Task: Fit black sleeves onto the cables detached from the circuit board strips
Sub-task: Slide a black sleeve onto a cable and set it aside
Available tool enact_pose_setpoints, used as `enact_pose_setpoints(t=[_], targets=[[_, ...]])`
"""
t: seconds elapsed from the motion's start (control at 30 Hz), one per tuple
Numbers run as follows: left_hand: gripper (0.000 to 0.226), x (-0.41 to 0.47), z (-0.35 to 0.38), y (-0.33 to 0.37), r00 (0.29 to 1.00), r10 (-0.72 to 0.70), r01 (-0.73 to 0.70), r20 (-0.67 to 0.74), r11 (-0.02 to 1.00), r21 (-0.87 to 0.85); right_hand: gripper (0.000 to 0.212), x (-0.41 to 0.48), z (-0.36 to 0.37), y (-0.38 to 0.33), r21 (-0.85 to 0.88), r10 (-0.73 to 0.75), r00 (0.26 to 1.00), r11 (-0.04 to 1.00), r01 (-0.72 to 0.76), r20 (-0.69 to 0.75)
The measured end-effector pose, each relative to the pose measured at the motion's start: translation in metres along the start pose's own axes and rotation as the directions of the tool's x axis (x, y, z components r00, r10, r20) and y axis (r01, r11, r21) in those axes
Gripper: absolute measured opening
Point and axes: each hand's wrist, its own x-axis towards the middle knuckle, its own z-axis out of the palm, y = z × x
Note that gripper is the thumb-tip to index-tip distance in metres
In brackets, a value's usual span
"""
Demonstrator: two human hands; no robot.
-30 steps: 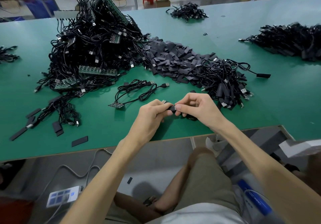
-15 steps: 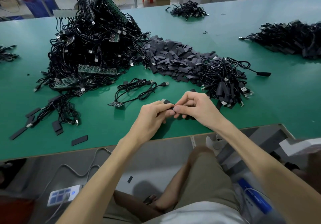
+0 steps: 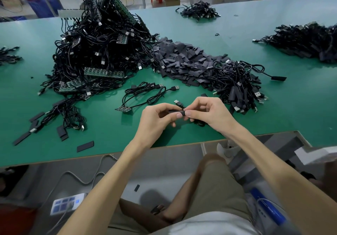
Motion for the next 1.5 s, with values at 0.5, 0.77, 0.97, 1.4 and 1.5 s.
enact_pose_setpoints(t=[0.5, 0.77, 0.97, 1.4, 1.5], targets=[[0.011, 0.001, 0.0029, 0.0004, 0.999, -0.011, 0.013, 0.053, 0.999, -0.043, 0.01, -0.0002, 0.0018, -0.0073, 0.0, 0.062, 0.998, 0.998, -0.062, -0.006], [0.011, 0.0005, 0.0033, 0.0008, 0.998, -0.013, 0.015, 0.055, 0.999, -0.044, 0.019, -0.0001, 0.0006, -0.0075, 0.0, 0.09, 0.995, 0.996, -0.09, -0.039], [0.019, 0.0022, -0.001, 0.0013, 0.999, -0.025, 0.031, 0.031, 0.976, -0.217, 0.018, 0.0013, -0.0001, -0.0053, 0.049, 0.08, 0.996, 0.996, -0.078, -0.045], [0.023, 0.0018, -0.0031, -0.0017, 1.0, -0.027, 0.021, -0.012, 0.946, -0.324, 0.016, 0.0008, -0.0005, -0.0071, 0.097, 0.083, 0.995, 0.992, -0.076, -0.061], [0.017, 0.0026, -0.0038, -0.0023, 0.998, -0.056, 0.043, -0.027, 0.942, -0.334, 0.015, 0.0007, 0.0003, -0.0072, 0.071, 0.077, 0.996, 0.995, -0.073, -0.051]])
